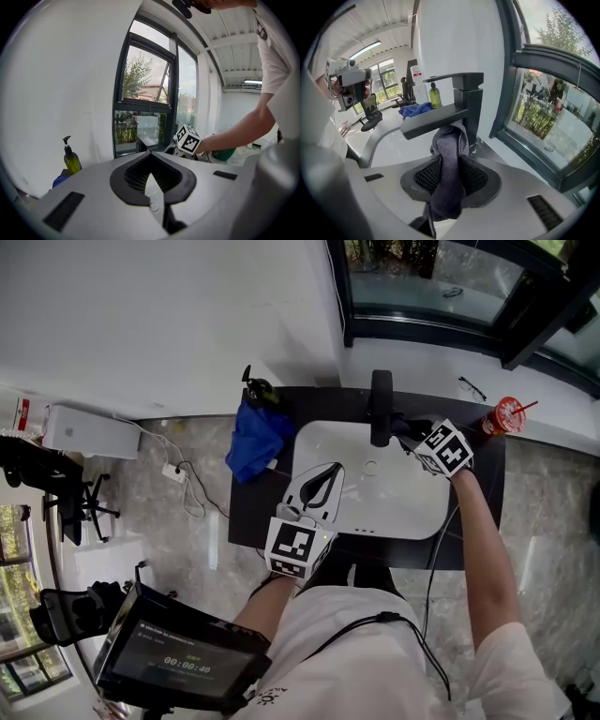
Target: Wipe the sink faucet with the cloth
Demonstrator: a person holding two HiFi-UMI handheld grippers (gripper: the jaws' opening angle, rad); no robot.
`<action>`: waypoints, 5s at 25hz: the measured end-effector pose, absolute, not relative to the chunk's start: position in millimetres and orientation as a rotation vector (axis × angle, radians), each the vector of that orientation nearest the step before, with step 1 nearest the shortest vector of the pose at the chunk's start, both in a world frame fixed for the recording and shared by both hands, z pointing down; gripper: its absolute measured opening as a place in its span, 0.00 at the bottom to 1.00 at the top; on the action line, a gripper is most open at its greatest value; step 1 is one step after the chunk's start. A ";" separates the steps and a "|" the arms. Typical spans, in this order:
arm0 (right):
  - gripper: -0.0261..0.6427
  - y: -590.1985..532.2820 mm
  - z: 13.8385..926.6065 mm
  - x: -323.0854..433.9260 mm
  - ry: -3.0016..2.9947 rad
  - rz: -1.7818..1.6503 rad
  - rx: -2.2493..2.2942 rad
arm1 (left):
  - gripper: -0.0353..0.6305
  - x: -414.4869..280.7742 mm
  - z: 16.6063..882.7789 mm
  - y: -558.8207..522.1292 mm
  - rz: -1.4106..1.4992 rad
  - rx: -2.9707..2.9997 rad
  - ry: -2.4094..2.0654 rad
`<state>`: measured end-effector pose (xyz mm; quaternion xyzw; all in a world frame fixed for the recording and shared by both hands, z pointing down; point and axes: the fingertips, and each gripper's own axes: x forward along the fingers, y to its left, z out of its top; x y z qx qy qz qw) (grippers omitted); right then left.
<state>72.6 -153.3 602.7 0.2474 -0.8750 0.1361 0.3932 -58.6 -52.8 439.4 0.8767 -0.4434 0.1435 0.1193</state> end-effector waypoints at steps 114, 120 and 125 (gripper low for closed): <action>0.21 -169.8 589.6 78.2 -2.365 0.414 0.662 | 0.04 -70.8 440.7 -37.6 0.406 2.534 -1.344; 0.21 -177.1 589.2 56.3 -2.402 0.418 0.637 | 0.04 -79.0 441.5 -38.6 0.420 2.524 -1.356; 0.21 -155.5 589.5 45.0 -2.427 0.345 0.514 | 0.04 -81.8 445.3 -37.7 0.431 2.519 -1.352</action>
